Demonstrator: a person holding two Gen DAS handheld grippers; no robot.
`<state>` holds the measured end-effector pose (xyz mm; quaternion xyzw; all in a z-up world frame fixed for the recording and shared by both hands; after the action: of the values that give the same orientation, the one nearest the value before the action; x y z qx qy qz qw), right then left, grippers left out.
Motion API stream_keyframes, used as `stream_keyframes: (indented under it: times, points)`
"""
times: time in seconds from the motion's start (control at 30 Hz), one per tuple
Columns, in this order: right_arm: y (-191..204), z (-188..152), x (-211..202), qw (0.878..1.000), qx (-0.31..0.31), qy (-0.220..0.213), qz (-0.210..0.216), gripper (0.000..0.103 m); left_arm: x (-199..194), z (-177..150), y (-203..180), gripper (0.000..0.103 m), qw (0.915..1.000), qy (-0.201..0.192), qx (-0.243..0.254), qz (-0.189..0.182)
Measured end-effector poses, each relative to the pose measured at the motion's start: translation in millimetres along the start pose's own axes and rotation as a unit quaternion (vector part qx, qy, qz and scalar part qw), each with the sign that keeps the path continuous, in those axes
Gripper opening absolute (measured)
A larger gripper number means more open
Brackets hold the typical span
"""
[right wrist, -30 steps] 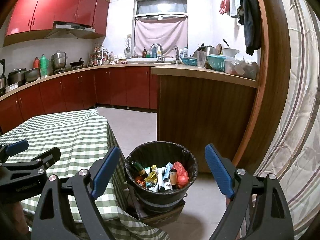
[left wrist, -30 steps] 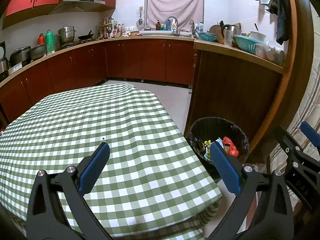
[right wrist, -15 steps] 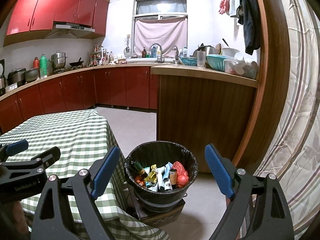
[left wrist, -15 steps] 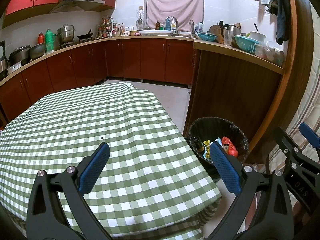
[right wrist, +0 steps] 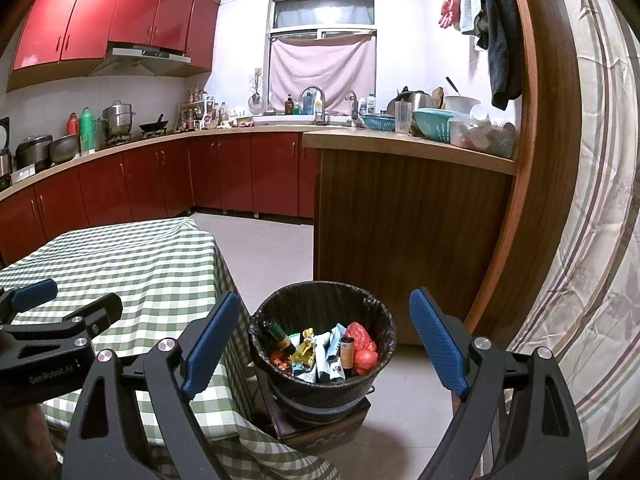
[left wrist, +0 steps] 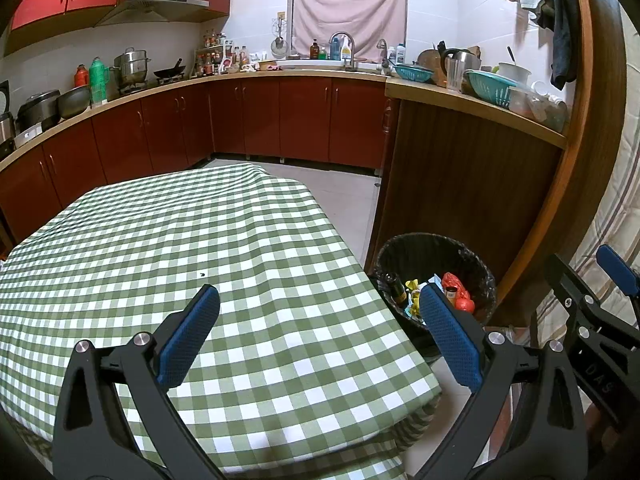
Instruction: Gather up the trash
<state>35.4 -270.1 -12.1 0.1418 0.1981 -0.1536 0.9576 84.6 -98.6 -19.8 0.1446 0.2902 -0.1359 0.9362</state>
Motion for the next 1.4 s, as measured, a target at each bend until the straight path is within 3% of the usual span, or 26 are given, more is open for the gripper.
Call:
stream_keyframes:
  times: [1.4]
  points:
    - [0.6, -0.7, 0.2, 1.000, -0.001, 0.001, 0.000, 0.084, -5.2, 2.5, -1.8, 0.098, 1.0000, -0.005, -0.003, -0.002]
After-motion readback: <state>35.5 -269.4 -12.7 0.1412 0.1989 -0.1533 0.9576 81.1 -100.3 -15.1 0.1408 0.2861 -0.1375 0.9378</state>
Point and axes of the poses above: each gripper's, at about its wrist camera, not at the fingertips, and x roughly the way its jaws point, y to its left, z to its top, the point moved 8 cm from there along x, roughly the way its jaws point, and after that the axes turned 15 degrees about x, right-handed, at the moved point
